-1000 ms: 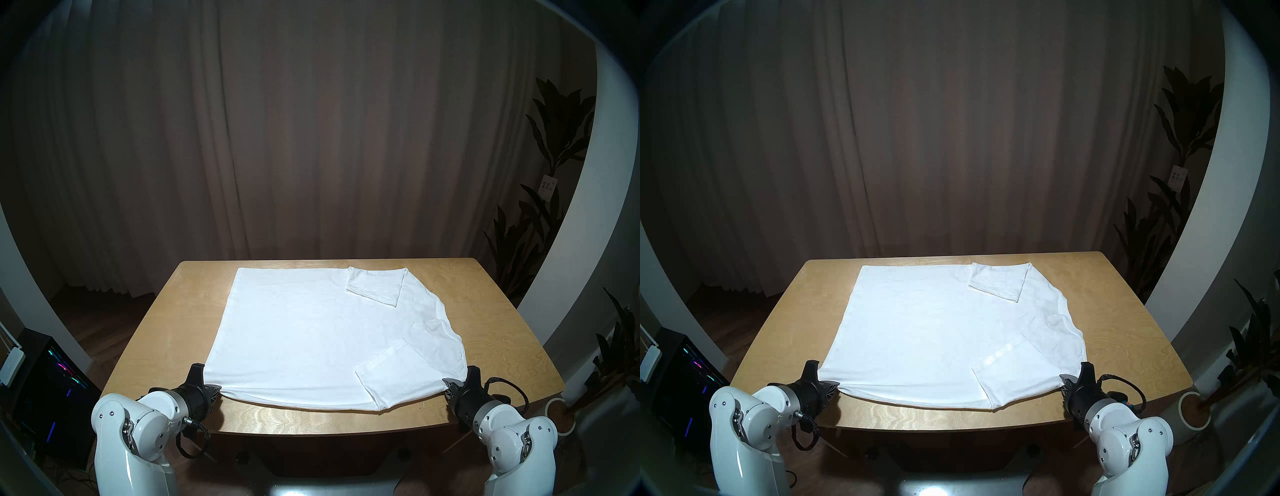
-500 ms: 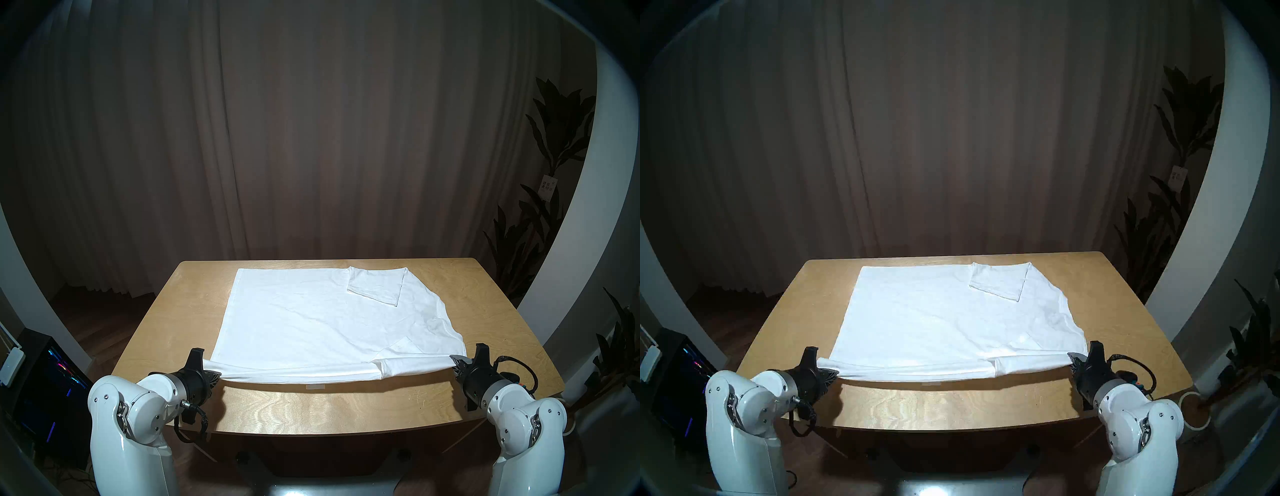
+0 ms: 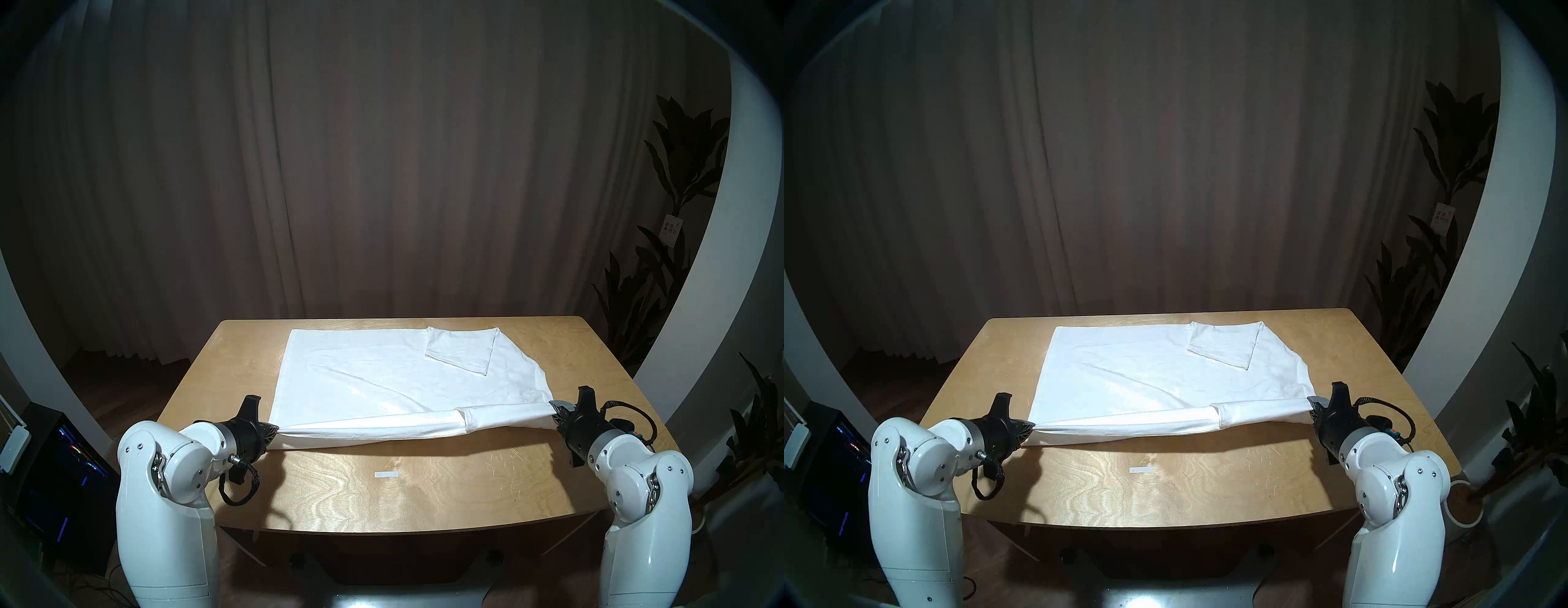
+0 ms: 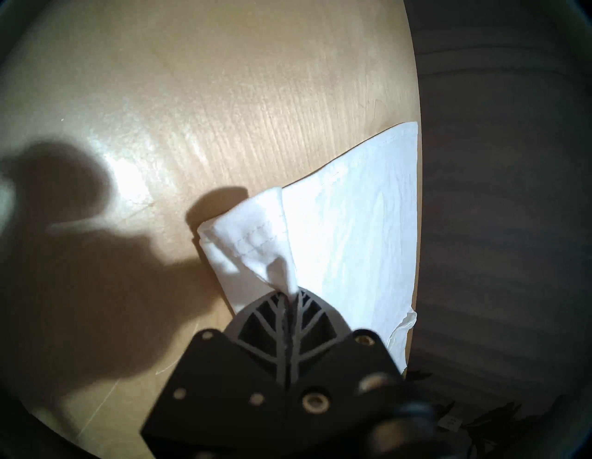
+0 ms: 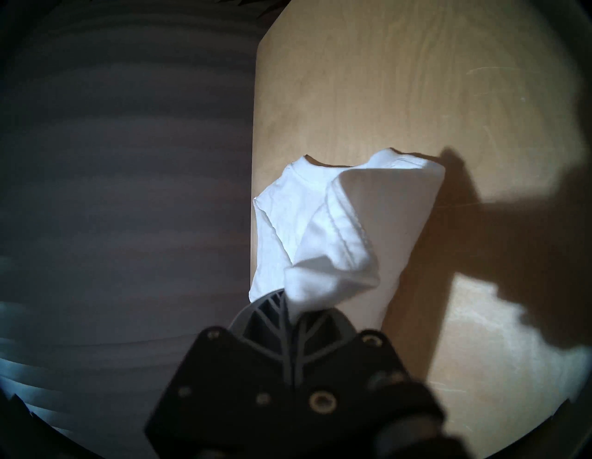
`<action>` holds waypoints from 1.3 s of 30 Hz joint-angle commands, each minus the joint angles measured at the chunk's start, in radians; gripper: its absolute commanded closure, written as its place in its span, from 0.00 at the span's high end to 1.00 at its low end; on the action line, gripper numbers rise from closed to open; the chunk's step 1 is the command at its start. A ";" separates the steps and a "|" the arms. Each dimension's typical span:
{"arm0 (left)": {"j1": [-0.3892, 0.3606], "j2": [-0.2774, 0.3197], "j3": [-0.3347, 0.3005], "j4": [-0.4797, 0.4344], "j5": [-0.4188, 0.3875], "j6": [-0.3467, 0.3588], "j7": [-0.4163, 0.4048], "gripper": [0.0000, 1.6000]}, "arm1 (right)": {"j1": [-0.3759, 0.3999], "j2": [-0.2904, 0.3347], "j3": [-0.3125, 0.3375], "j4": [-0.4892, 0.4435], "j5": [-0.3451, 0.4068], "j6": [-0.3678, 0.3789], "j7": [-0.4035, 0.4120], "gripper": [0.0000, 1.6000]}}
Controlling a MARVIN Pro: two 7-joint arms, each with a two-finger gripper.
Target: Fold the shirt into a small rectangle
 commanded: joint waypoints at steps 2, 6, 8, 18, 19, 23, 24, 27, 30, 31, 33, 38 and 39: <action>-0.126 0.104 0.029 0.013 0.011 -0.009 0.013 0.00 | 0.124 0.041 -0.033 0.038 -0.036 -0.019 -0.008 0.00; -0.161 0.137 0.052 0.025 0.011 -0.011 0.016 0.00 | 0.154 0.048 -0.051 0.074 -0.060 -0.033 -0.023 0.00; -0.182 0.150 0.065 0.038 0.009 -0.018 0.016 0.00 | 0.172 0.048 -0.061 0.094 -0.068 -0.039 -0.026 0.00; -0.284 0.194 0.131 0.151 0.028 -0.039 0.009 0.00 | 0.279 0.043 -0.114 0.178 -0.121 -0.112 -0.106 0.00; -0.291 0.194 0.134 0.159 0.031 -0.045 0.007 0.00 | 0.287 0.043 -0.118 0.182 -0.126 -0.124 -0.113 0.00; -0.322 0.199 0.153 0.191 0.038 -0.058 0.000 0.00 | 0.321 0.039 -0.132 0.202 -0.140 -0.158 -0.141 0.00; -0.345 0.198 0.158 0.209 0.041 -0.062 0.003 0.00 | 0.345 0.036 -0.134 0.215 -0.145 -0.167 -0.153 0.00; -0.363 0.199 0.166 0.226 0.044 -0.074 -0.004 0.00 | 0.365 0.032 -0.142 0.224 -0.150 -0.194 -0.172 0.00; -0.385 0.202 0.173 0.248 0.048 -0.086 -0.013 0.00 | 0.390 0.028 -0.150 0.241 -0.156 -0.218 -0.190 0.00; -0.399 0.204 0.178 0.258 0.051 -0.088 -0.015 0.00 | 0.404 0.028 -0.152 0.250 -0.159 -0.225 -0.197 0.00; -0.419 0.205 0.184 0.274 0.052 -0.096 -0.021 0.00 | 0.426 0.025 -0.157 0.266 -0.164 -0.237 -0.208 0.00; -0.458 0.204 0.210 0.308 0.064 -0.110 -0.040 0.00 | 0.471 0.015 -0.169 0.305 -0.171 -0.264 -0.226 0.00; -0.467 0.202 0.216 0.316 0.065 -0.114 -0.046 0.00 | 0.481 0.013 -0.170 0.318 -0.172 -0.271 -0.230 0.00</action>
